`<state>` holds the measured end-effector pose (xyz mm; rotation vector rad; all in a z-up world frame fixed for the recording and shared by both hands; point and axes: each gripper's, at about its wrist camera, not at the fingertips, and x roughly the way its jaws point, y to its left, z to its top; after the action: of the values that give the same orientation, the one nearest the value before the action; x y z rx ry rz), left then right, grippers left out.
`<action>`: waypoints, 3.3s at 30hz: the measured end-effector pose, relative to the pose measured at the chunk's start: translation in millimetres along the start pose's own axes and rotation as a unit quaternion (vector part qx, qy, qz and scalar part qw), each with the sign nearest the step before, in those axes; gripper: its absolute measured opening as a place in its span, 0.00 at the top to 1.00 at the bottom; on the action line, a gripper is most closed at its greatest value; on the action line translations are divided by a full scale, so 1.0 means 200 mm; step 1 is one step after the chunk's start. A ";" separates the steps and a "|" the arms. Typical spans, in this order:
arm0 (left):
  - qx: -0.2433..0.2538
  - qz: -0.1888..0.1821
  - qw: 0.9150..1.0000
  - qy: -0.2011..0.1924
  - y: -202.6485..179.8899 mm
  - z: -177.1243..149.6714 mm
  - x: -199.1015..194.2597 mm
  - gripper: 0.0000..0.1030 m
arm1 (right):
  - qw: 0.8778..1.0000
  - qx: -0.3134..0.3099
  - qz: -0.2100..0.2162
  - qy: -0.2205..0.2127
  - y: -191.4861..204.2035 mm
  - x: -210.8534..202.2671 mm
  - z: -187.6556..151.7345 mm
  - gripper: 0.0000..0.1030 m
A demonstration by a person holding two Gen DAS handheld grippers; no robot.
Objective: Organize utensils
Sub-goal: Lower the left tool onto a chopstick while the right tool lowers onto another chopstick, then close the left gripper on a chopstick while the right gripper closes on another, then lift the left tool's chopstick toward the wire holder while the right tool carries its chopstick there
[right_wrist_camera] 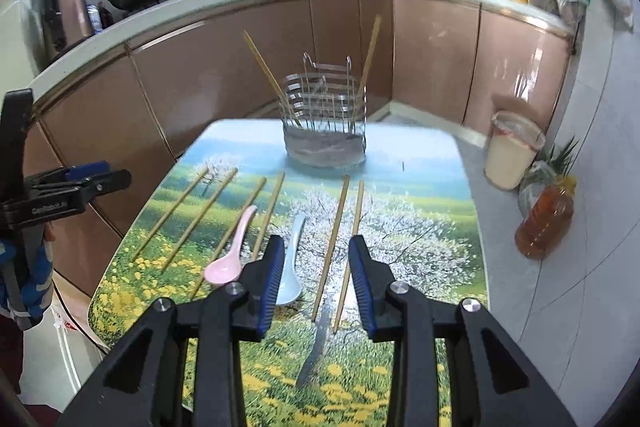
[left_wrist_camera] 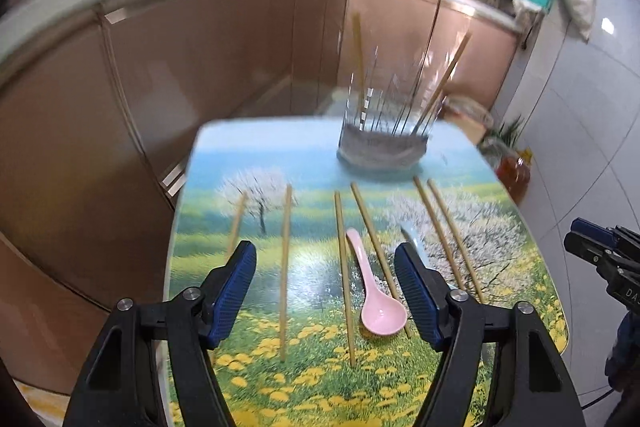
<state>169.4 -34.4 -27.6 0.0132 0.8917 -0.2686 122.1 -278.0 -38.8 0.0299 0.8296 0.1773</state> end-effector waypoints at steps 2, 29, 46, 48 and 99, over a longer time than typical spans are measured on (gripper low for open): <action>-0.009 -0.012 0.999 0.035 0.01 0.05 0.15 0.35 | 1.000 0.006 0.010 0.016 -0.03 0.09 0.04 0.69; -0.013 0.001 0.982 0.187 0.00 0.26 1.08 0.53 | 0.980 0.009 0.008 0.197 -0.13 1.19 0.33 0.78; -0.006 0.000 0.977 0.213 0.00 0.27 1.21 0.65 | 0.974 0.005 -0.012 0.227 -0.15 1.28 0.33 0.82; -0.003 0.002 0.977 0.214 0.00 0.27 1.20 0.66 | 0.974 0.007 -0.013 0.228 -0.15 1.29 0.33 0.84; -0.032 -0.023 0.997 0.059 0.04 0.16 0.49 0.94 | 0.998 0.038 0.053 0.023 -0.07 0.53 0.12 0.94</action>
<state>254.3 -52.0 -84.9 -0.0509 1.0186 -0.2838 212.5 -273.8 -101.5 0.1409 0.8807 0.2468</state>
